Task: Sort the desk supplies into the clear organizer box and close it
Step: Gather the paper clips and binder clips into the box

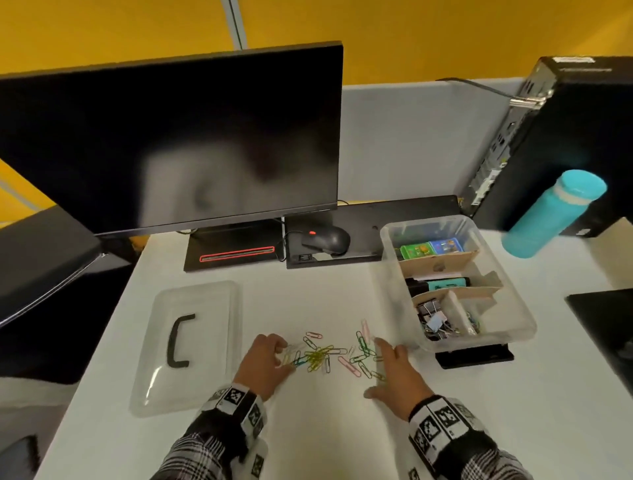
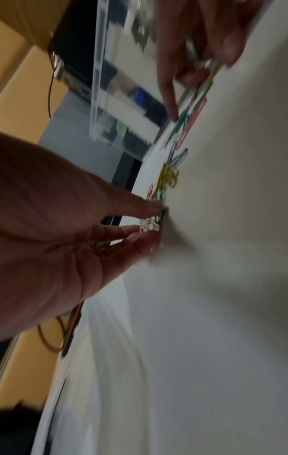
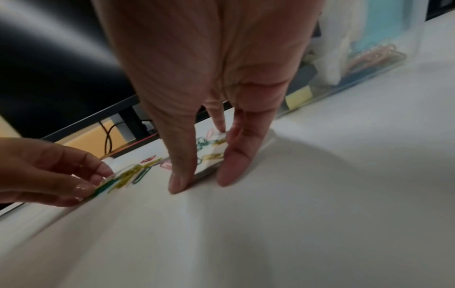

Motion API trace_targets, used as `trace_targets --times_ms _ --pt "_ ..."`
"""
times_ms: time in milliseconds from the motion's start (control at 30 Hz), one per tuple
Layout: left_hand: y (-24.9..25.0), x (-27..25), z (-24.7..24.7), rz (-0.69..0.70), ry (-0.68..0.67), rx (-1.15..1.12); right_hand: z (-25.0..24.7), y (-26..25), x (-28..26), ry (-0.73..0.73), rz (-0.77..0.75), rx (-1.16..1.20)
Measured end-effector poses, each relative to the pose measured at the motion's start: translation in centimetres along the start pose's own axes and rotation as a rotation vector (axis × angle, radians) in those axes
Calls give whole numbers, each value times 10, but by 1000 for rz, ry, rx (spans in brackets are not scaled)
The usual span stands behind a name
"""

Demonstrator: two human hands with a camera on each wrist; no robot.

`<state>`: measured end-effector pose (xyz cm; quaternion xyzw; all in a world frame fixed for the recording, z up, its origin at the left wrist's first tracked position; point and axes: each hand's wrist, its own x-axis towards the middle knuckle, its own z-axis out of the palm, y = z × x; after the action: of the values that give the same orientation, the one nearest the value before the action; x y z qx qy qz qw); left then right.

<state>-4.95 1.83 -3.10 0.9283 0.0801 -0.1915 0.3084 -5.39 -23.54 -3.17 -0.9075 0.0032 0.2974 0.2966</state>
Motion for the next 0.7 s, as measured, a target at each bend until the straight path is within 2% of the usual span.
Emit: trace_targets --times_ms 133,200,300,367,433,500,700 --pt "24 12 9 112 -75 -94 4 -7 7 22 -58 48" --pt "25 17 8 146 -105 -99 3 -10 9 81 -74 103" --pt "15 23 6 193 -127 122 0 -9 13 179 -31 125" --pt "10 24 9 234 -133 290 1 -9 17 126 10 -20" --pt "10 26 16 282 -138 345 4 -14 19 64 12 -177" --pt "12 28 22 324 -133 304 7 -18 26 58 -42 -246" --pt "11 29 26 427 -92 224 13 -20 29 85 -244 -182"
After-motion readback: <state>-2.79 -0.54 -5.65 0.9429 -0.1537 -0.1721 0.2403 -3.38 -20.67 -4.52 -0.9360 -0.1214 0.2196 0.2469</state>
